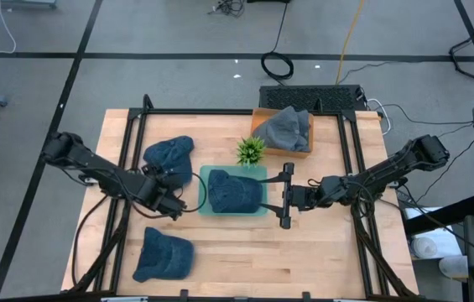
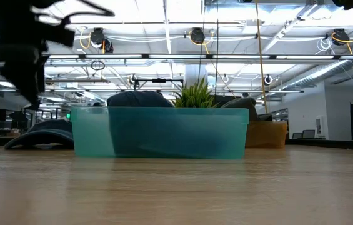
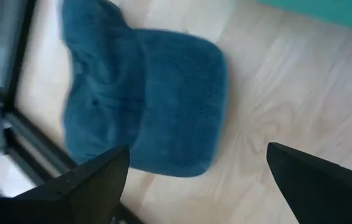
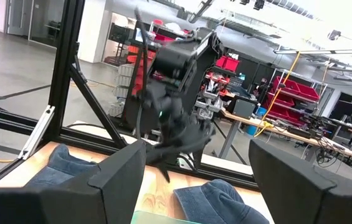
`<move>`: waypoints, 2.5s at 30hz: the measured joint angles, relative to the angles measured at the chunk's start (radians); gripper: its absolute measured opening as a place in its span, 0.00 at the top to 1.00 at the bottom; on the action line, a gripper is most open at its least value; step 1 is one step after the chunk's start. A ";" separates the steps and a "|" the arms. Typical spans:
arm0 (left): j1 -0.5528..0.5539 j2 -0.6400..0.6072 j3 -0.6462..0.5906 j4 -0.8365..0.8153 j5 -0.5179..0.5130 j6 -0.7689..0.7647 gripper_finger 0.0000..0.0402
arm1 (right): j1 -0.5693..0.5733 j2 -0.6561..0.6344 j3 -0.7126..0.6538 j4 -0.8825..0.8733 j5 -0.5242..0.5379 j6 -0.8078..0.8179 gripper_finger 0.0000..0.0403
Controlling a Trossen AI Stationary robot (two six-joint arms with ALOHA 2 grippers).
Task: Pick & Place hat
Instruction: Put the top blue cap into the green bin
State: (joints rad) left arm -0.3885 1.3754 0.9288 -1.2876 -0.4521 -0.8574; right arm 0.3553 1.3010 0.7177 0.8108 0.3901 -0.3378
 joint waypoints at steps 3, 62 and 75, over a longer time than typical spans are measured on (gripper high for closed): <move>0.000 0.000 -0.079 0.076 0.008 0.004 0.03 | 0.000 0.000 0.000 0.000 0.000 0.000 0.32; 0.169 0.012 -0.318 0.301 -0.097 -0.036 0.97 | 0.007 0.000 0.000 0.001 -0.002 -0.023 0.32; 0.099 0.013 -0.004 -0.094 -0.194 -0.118 0.98 | 0.020 0.000 0.000 0.000 0.002 0.125 0.32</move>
State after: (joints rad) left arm -0.2899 1.3884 0.9249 -1.3812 -0.6459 -0.9750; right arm 0.3755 1.3010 0.7177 0.8108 0.3923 -0.2124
